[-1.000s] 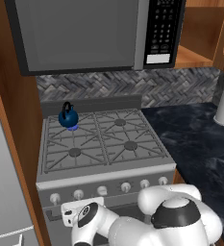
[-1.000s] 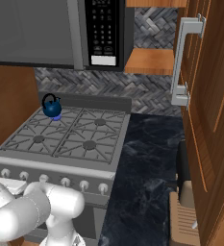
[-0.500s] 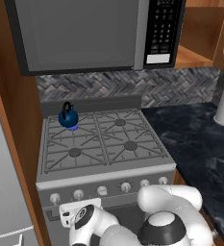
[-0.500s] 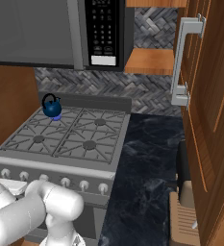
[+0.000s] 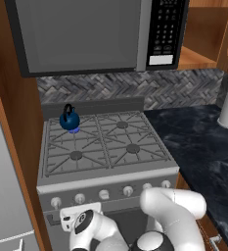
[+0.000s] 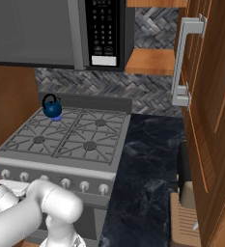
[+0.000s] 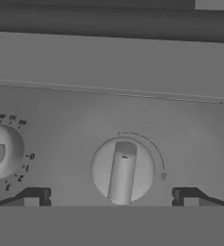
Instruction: The kettle is done boiling. Turn off the stove, then wait for 300 timesteps before moving the kettle to the dining table.
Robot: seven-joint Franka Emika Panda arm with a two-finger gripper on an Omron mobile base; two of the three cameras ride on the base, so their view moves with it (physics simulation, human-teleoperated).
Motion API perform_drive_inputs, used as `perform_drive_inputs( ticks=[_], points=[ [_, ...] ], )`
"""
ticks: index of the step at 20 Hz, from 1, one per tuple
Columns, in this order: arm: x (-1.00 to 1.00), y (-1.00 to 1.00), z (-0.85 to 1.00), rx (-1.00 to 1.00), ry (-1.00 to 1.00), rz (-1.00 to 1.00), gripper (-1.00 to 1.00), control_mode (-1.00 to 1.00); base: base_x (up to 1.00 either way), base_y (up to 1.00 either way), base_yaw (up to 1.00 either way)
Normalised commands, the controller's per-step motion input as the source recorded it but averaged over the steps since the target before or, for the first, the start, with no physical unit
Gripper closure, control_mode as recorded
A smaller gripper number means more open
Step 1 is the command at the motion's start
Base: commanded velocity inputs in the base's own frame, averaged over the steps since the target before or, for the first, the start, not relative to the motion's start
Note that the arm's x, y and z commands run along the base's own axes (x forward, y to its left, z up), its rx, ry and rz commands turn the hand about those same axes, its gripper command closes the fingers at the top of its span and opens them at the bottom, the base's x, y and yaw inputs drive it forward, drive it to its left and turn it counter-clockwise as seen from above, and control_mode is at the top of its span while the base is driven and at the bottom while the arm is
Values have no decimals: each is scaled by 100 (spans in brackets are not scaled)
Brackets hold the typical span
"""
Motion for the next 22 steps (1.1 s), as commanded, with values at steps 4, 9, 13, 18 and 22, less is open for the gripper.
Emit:
perform_drive_inputs(
  ticks=[4,9,13,18,22],
  points=[
    [28,14,-25,0,0,0,-100,-100,0,0,0],
    [19,14,-25,0,0,0,-100,-100,0,0,0],
    [12,7,-7,0,-1,0,-100,-100,0,0,0],
    [2,2,4,-1,-8,0,-100,-100,0,0,0],
    [-3,0,15,-1,-18,0,-100,-100,0,0,0]
  ],
)
